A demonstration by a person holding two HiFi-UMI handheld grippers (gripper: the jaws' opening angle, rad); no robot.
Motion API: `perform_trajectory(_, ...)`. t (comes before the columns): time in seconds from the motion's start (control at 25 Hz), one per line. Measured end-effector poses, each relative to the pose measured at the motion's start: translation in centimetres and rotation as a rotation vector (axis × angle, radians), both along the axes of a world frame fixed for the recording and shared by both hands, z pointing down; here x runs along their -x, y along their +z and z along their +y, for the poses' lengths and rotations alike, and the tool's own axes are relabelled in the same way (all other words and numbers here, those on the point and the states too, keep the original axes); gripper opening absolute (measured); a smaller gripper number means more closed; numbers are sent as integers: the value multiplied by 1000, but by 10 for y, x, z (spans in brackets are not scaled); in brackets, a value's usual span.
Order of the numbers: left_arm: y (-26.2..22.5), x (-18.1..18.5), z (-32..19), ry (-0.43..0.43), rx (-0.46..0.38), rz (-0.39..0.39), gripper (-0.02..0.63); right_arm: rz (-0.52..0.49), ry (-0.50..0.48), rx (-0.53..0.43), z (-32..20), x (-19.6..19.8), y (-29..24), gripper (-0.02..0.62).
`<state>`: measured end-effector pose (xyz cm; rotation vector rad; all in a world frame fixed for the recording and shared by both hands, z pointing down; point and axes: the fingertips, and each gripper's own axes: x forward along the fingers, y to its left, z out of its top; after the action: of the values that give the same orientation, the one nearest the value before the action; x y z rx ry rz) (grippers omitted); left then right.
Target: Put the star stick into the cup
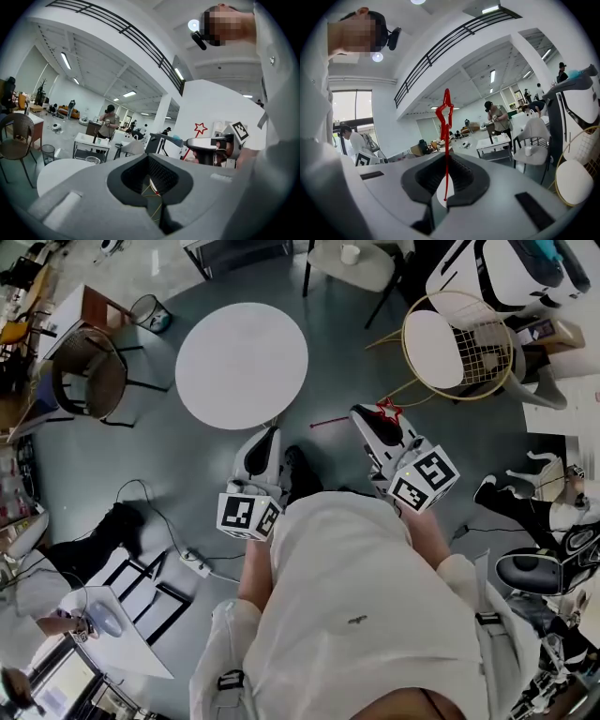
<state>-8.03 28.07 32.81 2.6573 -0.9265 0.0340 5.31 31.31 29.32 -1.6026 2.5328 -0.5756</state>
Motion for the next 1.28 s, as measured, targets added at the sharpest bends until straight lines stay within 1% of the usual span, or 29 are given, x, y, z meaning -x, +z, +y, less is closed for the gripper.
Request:
perform_trajectory(0.16,2,26,-48,-13,7,-2,9,9,-23,20,-44,30,1,20)
perform_trajectory(0.32,5,48,-85,-16,5,-11,9,14,-28,33,-80,50,4,21)
perform_trajectory(0.44,10,61,-106,-14,11,-22,9,12,-23,47,-100,61,6,21)
perform_trajectory(0.6,16,72,-119,-11,28,-24,9,20,-11,65,-114,66,10,21)
perform_trajectory(0.72,21,73,-124,-4,43,-25,9,22,10,69,-122,65,10,21)
perform_trajectory(0.84,24,64,-124,13,44,-39,9,12,1,63,-129,62,9,21)
perform_trajectory(1.0,26,52,-125,26,-3,-114,9,-4,-37,66,-144,60,14,21)
perform_trajectory(1.08,27,52,-133,-3,-10,-129,9,-8,-75,63,-160,63,17,21)
perform_trajectory(1.28,23,56,-161,-97,9,-117,9,-22,-155,48,-202,67,14,21)
